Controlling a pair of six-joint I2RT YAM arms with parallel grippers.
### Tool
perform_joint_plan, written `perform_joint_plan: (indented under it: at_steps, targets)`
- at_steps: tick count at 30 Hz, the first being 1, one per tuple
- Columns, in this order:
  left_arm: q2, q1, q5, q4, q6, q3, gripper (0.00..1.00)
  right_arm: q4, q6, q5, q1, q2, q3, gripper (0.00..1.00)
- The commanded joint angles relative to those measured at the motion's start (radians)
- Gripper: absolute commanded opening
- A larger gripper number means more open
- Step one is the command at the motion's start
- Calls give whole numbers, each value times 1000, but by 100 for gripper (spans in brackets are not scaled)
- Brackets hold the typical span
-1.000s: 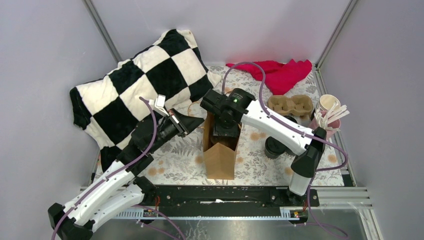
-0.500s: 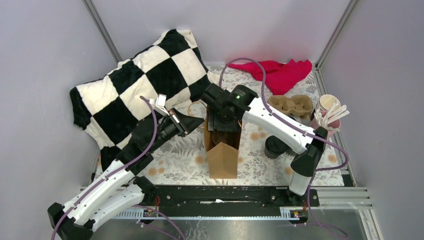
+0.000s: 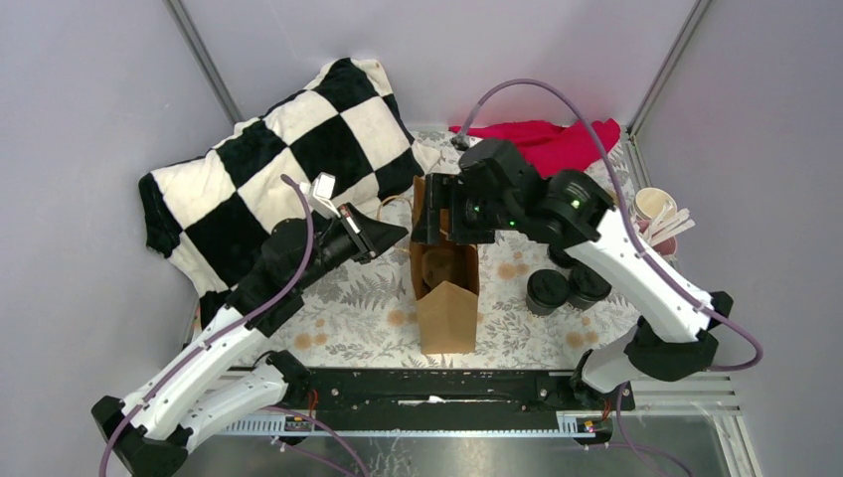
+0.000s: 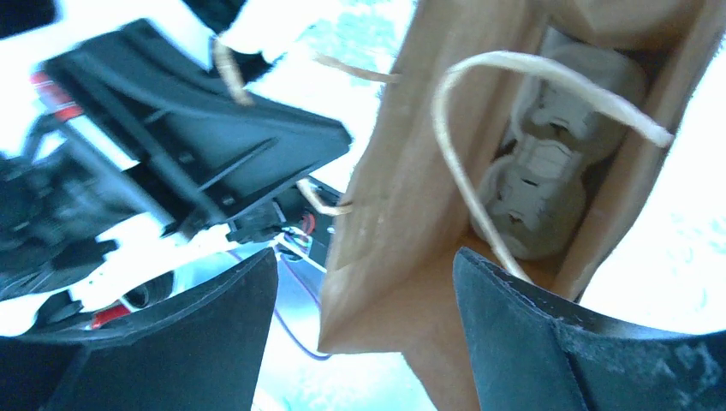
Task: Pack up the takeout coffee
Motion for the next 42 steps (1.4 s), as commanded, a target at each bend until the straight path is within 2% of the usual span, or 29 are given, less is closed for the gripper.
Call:
perform_joint_plan:
  at_steps: [1, 3, 7, 11, 15, 17, 20, 23, 26, 29, 30, 32, 35, 37, 40, 42]
  targets:
    - [25, -3, 8, -6, 21, 67, 0, 162, -69, -87, -2, -63, 0, 81]
    - [35, -3, 1, -28, 31, 90, 0, 166, -82, -66, -2, -77, 43, 83]
    - [45, -3, -7, -45, 34, 106, 0, 98, -83, 149, -4, -100, 57, 93]
    - [46, -3, -10, -37, 21, 100, 0, 127, -78, 234, -14, -82, -4, 91]
    - [45, -3, -13, -38, 18, 99, 0, 330, -56, 275, -20, -123, -159, 76]
    - [45, -3, -13, -37, 14, 99, 0, 420, -68, 256, -22, -130, -241, 74]
    - [49, -3, -14, -38, 16, 107, 0, 468, -111, 265, -22, -101, -272, 70]
    - [47, -2, -17, -39, 18, 108, 0, 508, -139, 332, -24, -103, -307, 59]
    - [47, -3, -21, -42, 19, 111, 0, 641, -178, 294, -25, -137, -387, 55]
    - [46, -3, -46, -63, 23, 130, 0, 751, -193, 237, -29, -166, -448, 36]
    - [49, -3, -62, -76, 23, 141, 0, 773, -192, 217, -36, -169, -455, 27]
    - [59, -2, -95, -103, 20, 171, 0, 790, -187, 142, -60, -170, -444, 2]
    - [90, -1, -134, -138, 17, 248, 0, 808, -150, 23, -110, -169, -393, 0]
    - [121, -2, -146, -170, 14, 328, 0, 778, -117, -74, -147, -159, -303, 0]
    - [182, 1, -206, -267, 18, 498, 0, 703, -89, -132, -163, -149, -130, 0]
    - [212, 1, -237, -340, 15, 594, 0, 667, -35, -137, -165, -163, -87, 0]
